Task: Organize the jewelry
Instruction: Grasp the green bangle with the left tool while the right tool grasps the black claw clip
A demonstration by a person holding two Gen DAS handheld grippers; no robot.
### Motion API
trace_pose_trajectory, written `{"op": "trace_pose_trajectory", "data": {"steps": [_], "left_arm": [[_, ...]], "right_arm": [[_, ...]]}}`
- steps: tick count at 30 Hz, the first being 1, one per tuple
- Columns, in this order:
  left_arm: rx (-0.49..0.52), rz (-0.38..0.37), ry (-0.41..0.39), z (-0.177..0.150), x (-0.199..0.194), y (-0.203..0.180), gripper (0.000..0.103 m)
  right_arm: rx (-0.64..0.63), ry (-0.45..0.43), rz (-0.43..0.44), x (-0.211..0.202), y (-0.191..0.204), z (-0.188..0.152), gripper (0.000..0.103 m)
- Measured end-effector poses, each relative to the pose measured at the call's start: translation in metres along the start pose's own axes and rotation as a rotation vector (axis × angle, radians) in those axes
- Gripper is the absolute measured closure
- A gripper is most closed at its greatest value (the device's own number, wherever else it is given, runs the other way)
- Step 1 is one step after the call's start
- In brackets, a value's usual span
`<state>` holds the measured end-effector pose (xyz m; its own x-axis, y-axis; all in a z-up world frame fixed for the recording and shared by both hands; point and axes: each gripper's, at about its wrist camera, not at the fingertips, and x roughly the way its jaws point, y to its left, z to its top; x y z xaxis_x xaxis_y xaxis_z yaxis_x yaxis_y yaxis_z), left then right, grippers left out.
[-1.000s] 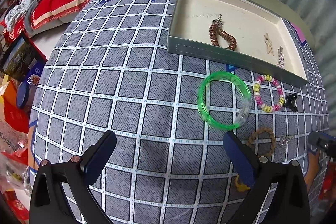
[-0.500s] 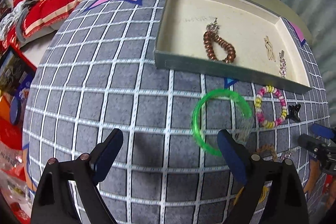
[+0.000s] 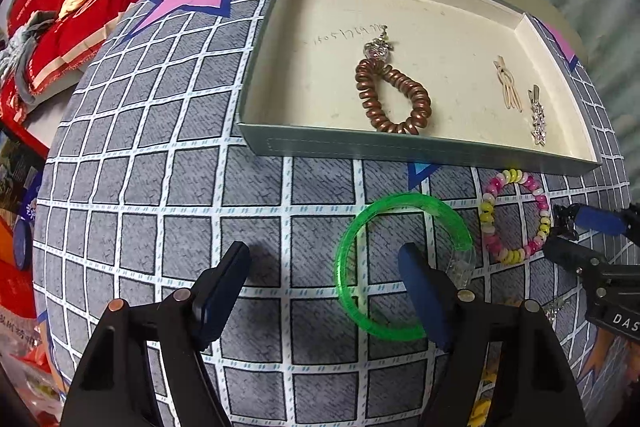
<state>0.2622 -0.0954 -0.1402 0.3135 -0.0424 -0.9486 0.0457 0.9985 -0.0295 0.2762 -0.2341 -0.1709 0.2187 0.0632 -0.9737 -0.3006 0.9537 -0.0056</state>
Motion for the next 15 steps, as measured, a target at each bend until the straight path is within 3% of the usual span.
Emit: {"op": "trace_pose_trajectory", "data": {"steps": [3, 7, 10, 15], "left_arm": [[0.015, 0.010, -0.006, 0.000, 0.001, -0.003, 0.017], [0.027, -0.001, -0.010, -0.001, 0.000, -0.007, 0.019], [0.043, -0.008, -0.022, -0.002, -0.002, -0.010, 0.027], [0.085, -0.025, -0.048, -0.006, -0.007, -0.019, 0.056]], "right_arm": [[-0.022, -0.004, -0.013, 0.003, 0.007, 0.005, 0.046], [-0.025, -0.012, -0.017, 0.003, 0.010, 0.010, 0.060], [-0.024, -0.012, -0.022, 0.003, 0.011, 0.010, 0.063], [-0.016, -0.019, -0.034, 0.004, 0.014, 0.009, 0.063]]}}
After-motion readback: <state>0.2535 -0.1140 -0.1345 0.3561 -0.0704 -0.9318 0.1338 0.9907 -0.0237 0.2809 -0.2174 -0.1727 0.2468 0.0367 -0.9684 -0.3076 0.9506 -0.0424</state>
